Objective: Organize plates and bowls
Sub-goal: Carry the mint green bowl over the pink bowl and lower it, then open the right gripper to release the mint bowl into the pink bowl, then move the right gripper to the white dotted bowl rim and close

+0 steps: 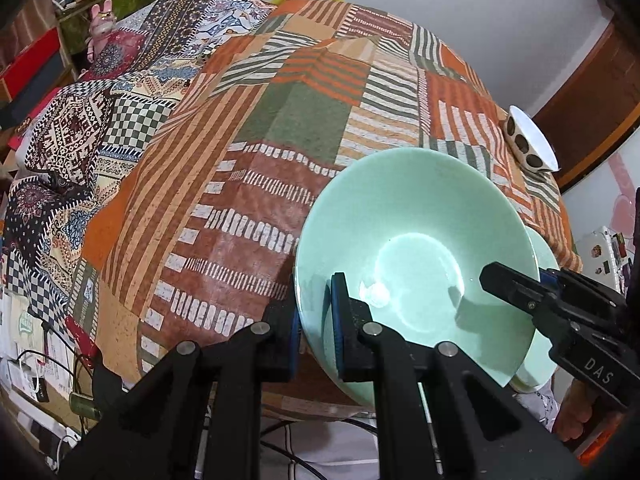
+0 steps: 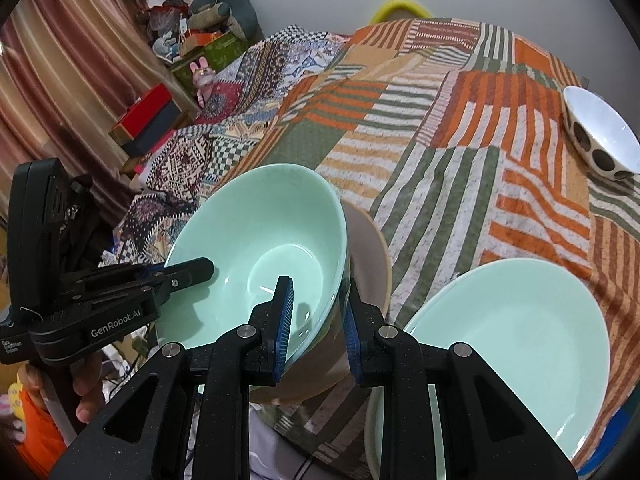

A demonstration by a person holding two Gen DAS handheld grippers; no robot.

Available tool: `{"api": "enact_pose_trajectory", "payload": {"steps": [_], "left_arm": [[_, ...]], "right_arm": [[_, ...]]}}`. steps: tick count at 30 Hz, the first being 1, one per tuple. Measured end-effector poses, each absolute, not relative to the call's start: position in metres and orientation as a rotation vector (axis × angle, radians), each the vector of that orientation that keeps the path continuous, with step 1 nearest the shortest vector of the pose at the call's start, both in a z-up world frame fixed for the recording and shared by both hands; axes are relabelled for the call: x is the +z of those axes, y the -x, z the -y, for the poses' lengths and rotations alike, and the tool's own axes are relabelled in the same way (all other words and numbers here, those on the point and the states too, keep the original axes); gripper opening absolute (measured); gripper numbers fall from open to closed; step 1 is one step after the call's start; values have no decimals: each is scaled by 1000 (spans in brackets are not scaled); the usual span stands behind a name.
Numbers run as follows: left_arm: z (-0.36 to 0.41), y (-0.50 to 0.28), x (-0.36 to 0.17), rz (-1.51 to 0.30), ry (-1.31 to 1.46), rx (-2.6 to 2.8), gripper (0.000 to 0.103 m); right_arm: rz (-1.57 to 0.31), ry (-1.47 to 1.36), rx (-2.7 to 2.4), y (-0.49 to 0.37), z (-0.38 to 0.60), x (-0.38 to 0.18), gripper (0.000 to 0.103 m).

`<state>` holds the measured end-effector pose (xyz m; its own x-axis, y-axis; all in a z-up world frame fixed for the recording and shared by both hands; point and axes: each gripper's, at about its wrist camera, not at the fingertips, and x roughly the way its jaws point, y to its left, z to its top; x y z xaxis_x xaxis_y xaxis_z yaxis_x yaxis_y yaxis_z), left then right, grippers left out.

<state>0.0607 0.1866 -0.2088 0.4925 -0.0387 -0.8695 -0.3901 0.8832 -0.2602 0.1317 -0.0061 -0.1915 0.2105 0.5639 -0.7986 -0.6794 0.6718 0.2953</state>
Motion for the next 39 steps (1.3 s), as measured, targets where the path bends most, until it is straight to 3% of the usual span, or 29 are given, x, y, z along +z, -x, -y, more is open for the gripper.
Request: {"api": "enact_pose_trajectory", "payload": {"steps": [21,24,28,34,39], "left_arm": [[-181,-73,-212,-1042,378,256,11],[-183,-72,-208,-1039,381,263,11],[-182,-71,-192,-1005,382,262,11],[-167,-81,-151,-915,345,232,11],[-144,-95,-114,-819,295,195,25]], "right_arm": [[-1022,176,849,-133,5,-195,24],[-987,167,832,-133,11,-187,28],[-913,153,808,-135,26,-170,42],[-868,102,745,-154,61,-154,42],[-832,28,659,-175,106,-139,42]]}}
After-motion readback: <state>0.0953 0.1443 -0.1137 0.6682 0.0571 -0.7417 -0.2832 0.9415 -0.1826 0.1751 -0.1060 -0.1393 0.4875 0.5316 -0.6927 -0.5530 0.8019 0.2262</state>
